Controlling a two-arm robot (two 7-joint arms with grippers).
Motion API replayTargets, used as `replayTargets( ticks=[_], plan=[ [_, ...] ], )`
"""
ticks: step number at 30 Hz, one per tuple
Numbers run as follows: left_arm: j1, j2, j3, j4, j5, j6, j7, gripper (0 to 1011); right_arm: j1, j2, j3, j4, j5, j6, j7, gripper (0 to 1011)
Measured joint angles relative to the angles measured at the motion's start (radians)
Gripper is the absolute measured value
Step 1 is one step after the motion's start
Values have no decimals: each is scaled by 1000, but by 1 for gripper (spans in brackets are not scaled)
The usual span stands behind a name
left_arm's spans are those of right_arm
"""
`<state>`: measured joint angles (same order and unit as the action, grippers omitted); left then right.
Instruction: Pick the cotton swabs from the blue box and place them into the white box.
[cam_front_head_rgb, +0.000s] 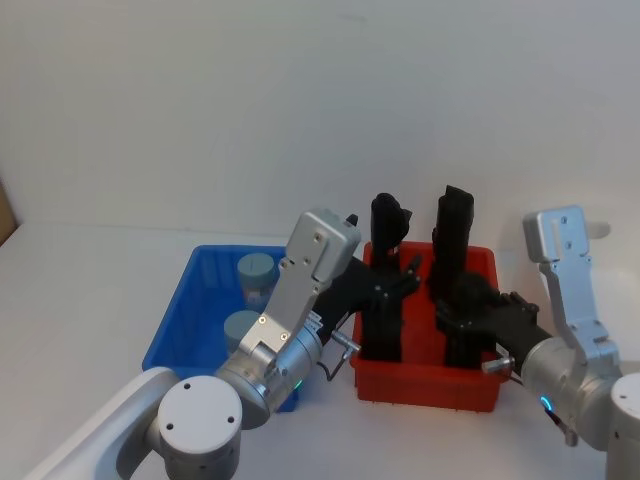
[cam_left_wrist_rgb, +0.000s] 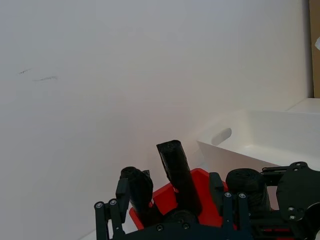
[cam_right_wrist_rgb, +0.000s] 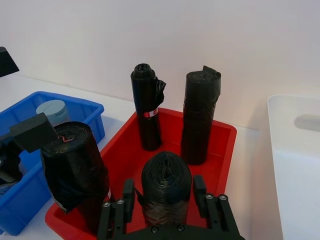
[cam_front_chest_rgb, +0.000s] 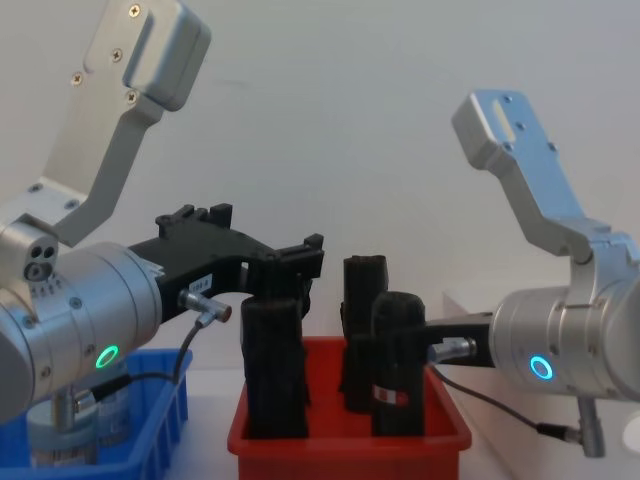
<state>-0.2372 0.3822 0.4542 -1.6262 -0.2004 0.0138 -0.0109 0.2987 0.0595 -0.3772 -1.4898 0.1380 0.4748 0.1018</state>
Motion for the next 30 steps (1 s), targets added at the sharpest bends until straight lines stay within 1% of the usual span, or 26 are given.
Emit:
replayTargets(
  ticks=[1, 2, 4, 7, 9, 11, 15, 18, 20, 21, 23, 24, 28, 30],
  plan=[
    [0, 0, 0, 0, 0, 0, 0, 1002, 0, -1, 0, 1, 0, 0, -1, 731],
    [0, 0, 0, 0, 0, 0, 0, 1002, 1, -2, -1, 3, 0, 0, -2, 731],
    [0, 0, 0, 0, 0, 0, 0, 1002, 2, -3, -1, 5, 0, 0, -4, 622],
    [3, 2, -1, -3, -2, 0, 1, 1002, 4, -5, -1, 8, 0, -1, -6, 563],
    [7, 6, -3, -10, -7, 3, 6, 1002, 4, -6, -2, 9, 0, -1, -7, 482],
    [15, 14, -7, -22, -17, 12, 14, 1002, 5, -7, -2, 11, 0, -1, -8, 434],
    [30, 28, -15, -46, -35, 34, 32, 1002, 6, -8, -2, 13, -1, -1, -10, 411],
    [52, 52, -27, -80, -65, 72, 63, 1002, 7, -9, -2, 14, -1, -1, -10, 390],
    [63, 63, -32, -93, -77, 87, 75, 1002, 7, -9, -3, 15, 0, -1, -11, 376],
    [77, 77, -39, -111, -92, 103, 91, 1003, 7, -10, -3, 15, -1, -1, -11, 371],
    [90, 91, -47, -129, -109, 120, 110, 1003, 7, -10, -3, 16, 0, -1, -12, 364],
    [102, 102, -52, -141, -126, 138, 124, 1002, 7, -10, -3, 16, 0, -1, -12, 358],
    [138, 138, -72, -177, -170, 175, 173, 1002, 8, -10, -3, 17, 0, -1, -12, 348],
    [150, 150, -79, -187, -188, 188, 190, 1002, 8, -10, -3, 17, 0, -1, -12, 348]
  ],
)
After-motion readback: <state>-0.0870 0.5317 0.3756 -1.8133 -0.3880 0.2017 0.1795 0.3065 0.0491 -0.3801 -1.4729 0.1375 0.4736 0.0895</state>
